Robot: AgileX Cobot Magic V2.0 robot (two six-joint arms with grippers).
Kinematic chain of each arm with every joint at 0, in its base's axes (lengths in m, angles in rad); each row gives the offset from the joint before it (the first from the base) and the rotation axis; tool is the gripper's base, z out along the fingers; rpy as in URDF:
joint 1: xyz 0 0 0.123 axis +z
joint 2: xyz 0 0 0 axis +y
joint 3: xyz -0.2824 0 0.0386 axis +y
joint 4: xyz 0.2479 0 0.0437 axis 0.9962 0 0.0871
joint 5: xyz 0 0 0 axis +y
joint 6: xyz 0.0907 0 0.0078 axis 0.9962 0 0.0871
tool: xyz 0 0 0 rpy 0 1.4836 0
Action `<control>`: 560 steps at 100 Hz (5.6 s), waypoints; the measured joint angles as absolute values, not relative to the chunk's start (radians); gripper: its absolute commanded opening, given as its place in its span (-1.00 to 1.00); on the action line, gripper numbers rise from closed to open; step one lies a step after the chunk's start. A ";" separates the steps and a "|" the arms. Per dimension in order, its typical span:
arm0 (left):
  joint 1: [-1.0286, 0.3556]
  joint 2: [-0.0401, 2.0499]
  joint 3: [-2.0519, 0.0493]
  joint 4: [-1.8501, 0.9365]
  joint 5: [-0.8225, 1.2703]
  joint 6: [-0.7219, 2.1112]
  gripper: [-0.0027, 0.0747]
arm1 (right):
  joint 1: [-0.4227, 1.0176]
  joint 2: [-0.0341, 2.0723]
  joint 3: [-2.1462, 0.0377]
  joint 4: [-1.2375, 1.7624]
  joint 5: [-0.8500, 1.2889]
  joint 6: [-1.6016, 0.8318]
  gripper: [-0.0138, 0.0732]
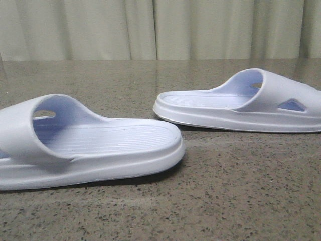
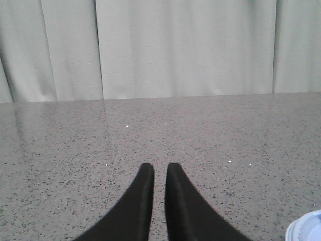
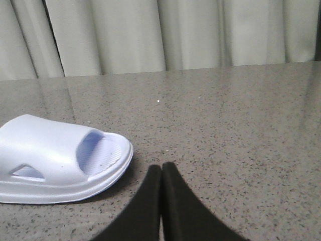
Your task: Insert blue slippers together front up
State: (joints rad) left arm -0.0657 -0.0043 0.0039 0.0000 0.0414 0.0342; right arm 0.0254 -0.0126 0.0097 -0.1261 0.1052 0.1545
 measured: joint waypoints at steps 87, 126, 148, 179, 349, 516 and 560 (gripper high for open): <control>-0.066 -0.004 0.004 0.000 0.041 0.034 -0.89 | 0.025 -0.013 0.010 -0.126 0.087 0.155 -0.92; -0.066 -0.004 0.004 -0.196 0.025 0.034 -0.89 | 0.025 -0.013 0.010 -0.126 0.069 0.163 -0.92; -0.066 -0.004 -0.051 -0.417 0.111 0.033 -0.89 | 0.025 -0.013 -0.102 -0.126 0.193 0.165 -0.91; -0.066 0.157 -0.373 -0.472 0.407 0.032 -0.89 | 0.025 0.016 -0.410 -0.110 0.462 0.168 -0.91; -0.066 0.490 -0.353 -0.756 0.594 -0.262 0.63 | 0.025 0.269 -0.608 0.091 0.654 0.181 0.15; -0.170 0.790 -0.333 -0.981 0.509 -0.234 0.62 | 0.025 0.269 -0.608 0.092 0.618 0.183 0.15; -0.170 0.809 -0.327 -0.950 0.502 -0.233 -0.34 | 0.025 0.269 -0.606 0.092 0.611 0.183 0.15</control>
State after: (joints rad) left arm -0.1704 0.8091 -0.3274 -0.9497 0.5022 -0.2326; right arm 0.0254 0.2691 -0.6057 0.0919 0.6110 0.1835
